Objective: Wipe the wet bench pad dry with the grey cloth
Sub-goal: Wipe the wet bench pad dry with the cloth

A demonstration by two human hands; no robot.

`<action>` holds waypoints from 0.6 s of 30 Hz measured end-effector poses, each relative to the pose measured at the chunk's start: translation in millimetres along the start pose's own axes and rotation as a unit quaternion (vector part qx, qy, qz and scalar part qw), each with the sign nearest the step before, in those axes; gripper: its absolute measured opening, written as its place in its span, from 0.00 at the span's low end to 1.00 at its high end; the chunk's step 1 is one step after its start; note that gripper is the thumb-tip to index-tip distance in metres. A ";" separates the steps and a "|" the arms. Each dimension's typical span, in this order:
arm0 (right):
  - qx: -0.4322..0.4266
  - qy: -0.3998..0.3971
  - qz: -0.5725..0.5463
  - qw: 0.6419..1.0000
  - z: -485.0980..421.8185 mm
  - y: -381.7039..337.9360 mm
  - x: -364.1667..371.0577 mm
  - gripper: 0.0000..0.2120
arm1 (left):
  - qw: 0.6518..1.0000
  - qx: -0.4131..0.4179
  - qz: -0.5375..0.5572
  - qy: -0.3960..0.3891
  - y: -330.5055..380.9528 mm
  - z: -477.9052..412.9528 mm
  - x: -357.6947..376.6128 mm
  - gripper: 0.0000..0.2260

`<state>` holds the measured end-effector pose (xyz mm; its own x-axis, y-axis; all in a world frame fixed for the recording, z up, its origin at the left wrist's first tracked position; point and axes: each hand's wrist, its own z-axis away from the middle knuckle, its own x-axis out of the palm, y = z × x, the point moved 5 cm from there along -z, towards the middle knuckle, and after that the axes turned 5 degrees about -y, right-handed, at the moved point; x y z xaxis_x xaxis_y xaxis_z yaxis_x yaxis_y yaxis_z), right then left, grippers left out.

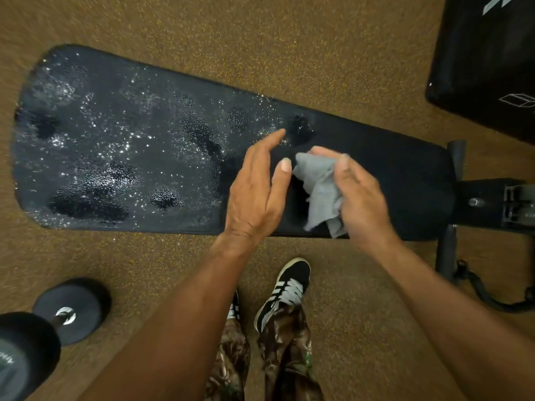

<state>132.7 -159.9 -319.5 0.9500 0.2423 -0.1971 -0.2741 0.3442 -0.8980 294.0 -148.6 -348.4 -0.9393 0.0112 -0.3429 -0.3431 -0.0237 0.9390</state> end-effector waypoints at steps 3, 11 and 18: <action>0.128 0.020 -0.284 0.950 2.5 -2.2 -3.5 0.21 | 0.986 -0.114 0.118 -0.036 17.3 -10.4 1.1 0.19; 0.182 -0.035 -0.368 0.911 -5.0 -4.8 3.8 0.33 | 0.952 -0.226 0.184 -0.097 11.2 -27.3 -1.8 0.07; 0.152 0.058 -0.057 0.985 -11.3 4.9 -13.3 0.17 | 0.939 -0.245 0.238 -0.040 3.1 -32.3 -12.7 0.04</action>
<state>120.4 -171.7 -325.7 0.9832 0.0870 -0.1606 -0.1795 0.6229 -0.7614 304.8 -181.1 -342.0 -0.9899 -0.0426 0.1351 0.1381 -0.5020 0.8538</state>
